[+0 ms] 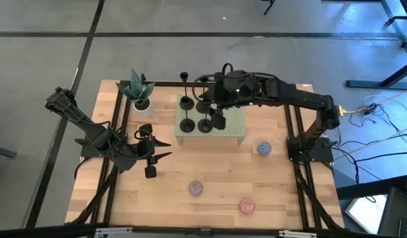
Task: Pick & Place candle stick holders
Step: Align the black candle holder with the black candle holder on the shelf, then put the light blue scented candle on the shelf
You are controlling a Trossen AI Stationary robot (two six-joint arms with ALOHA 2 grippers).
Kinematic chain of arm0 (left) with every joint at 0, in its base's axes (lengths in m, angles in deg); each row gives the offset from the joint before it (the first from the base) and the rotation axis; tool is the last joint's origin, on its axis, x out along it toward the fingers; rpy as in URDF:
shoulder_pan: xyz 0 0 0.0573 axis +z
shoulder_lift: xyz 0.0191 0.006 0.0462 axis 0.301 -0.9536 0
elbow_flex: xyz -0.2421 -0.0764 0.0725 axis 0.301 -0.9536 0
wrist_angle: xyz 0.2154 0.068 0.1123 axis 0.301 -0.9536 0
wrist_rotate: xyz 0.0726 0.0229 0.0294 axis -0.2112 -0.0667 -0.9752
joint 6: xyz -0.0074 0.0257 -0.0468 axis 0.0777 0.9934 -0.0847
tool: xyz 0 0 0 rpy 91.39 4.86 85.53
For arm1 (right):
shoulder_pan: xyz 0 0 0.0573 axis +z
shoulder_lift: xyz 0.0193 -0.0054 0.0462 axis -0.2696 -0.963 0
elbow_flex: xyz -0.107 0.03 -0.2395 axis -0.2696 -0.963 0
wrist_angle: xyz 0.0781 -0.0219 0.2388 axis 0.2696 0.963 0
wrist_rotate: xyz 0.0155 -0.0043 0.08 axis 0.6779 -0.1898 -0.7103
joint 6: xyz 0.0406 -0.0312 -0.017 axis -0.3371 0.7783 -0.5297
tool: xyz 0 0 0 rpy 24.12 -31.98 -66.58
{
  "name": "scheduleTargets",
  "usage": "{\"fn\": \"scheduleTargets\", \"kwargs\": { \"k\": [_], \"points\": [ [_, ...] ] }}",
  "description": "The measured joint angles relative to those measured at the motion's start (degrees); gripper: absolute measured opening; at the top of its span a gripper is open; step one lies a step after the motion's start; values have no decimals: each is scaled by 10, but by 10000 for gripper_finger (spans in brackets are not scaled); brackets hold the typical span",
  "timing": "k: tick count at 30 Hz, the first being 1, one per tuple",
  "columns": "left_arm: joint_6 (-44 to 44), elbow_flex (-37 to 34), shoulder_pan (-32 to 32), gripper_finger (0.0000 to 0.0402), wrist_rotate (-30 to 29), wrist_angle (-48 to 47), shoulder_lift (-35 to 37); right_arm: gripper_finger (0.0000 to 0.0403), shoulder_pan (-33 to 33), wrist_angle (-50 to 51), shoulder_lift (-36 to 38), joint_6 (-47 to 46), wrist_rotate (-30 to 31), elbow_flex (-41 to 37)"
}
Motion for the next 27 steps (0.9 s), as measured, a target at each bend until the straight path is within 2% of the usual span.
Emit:
{"fn": "scheduleTargets", "kwargs": {
  "k": [7, 11, 20, 22, 25, 27],
  "points": [
    [0, 0, 0, 125, 0, 0, 0, 243, 6, 43, 1, 7, 0, 78],
    [-2, 0, 0, 125, 0, 0, 0, 243, 20, 130, 1, 3, 0, 122],
    [-2, 0, 0, 125, 0, 0, 0, 243, 108, 285, 0, -77, -18, 138],
    [-1, 0, 0, 125, 0, 1, 0, 242, 133, 303, 0, -100, 6, 138],
    [-1, 0, 0, 125, -1, 4, 0, 227, 167, 345, 0, -125, 74, 138],
    [-1, 0, 0, 125, -1, 8, 0, 210, 185, 390, 0, -132, 89, 138]
  ]
}}
